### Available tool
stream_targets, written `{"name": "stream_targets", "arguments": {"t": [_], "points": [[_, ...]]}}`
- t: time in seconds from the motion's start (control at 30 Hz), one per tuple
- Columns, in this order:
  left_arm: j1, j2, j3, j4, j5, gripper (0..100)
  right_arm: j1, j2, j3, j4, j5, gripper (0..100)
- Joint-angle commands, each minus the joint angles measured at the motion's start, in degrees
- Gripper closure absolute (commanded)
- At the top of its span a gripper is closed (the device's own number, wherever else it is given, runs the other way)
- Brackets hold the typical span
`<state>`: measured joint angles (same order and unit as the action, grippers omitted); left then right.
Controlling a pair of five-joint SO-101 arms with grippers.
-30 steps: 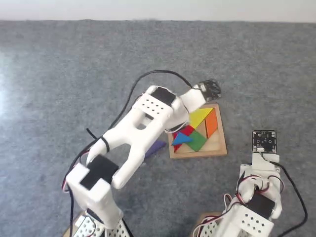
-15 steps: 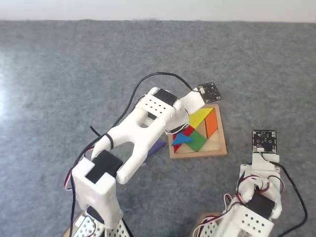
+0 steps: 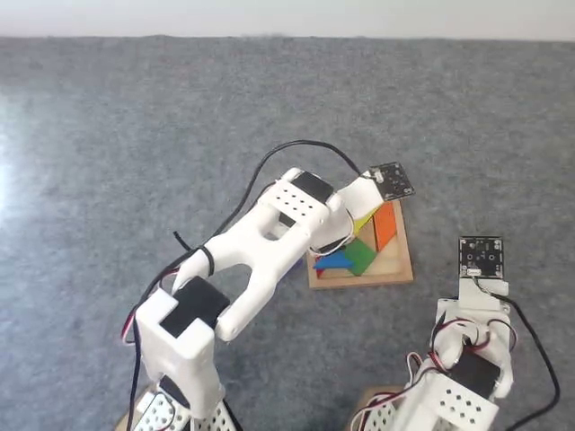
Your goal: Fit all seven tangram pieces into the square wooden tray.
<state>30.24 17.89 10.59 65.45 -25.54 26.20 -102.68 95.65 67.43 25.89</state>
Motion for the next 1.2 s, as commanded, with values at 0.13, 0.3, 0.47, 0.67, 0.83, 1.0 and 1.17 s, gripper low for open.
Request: {"name": "stream_targets", "arguments": {"t": [0.13,0.3,0.47,0.67,0.83,1.0,1.17], "points": [[0.62,-3.25,1.98,-0.35,1.58,90,0.31,-1.01,0.88,0.22,0.62,99.2],[0.18,-5.63,2.33,-0.35,2.02,90,0.31,-1.01,0.88,0.22,0.62,99.2],[0.18,-9.67,2.33,3.34,2.02,90,0.31,-1.01,0.88,0.22,0.62,99.2],[2.11,-12.66,4.44,7.12,2.02,90,0.31,-1.01,0.88,0.22,0.62,99.2],[3.43,-10.81,11.74,-0.18,3.43,90,0.40,-1.01,0.88,0.22,0.62,99.2],[2.90,-7.38,13.67,-4.40,3.60,90,0.40,-1.01,0.88,0.22,0.62,99.2],[2.90,-6.86,12.18,-3.69,3.60,90,0.40,-1.01,0.88,0.22,0.62,99.2]]}}
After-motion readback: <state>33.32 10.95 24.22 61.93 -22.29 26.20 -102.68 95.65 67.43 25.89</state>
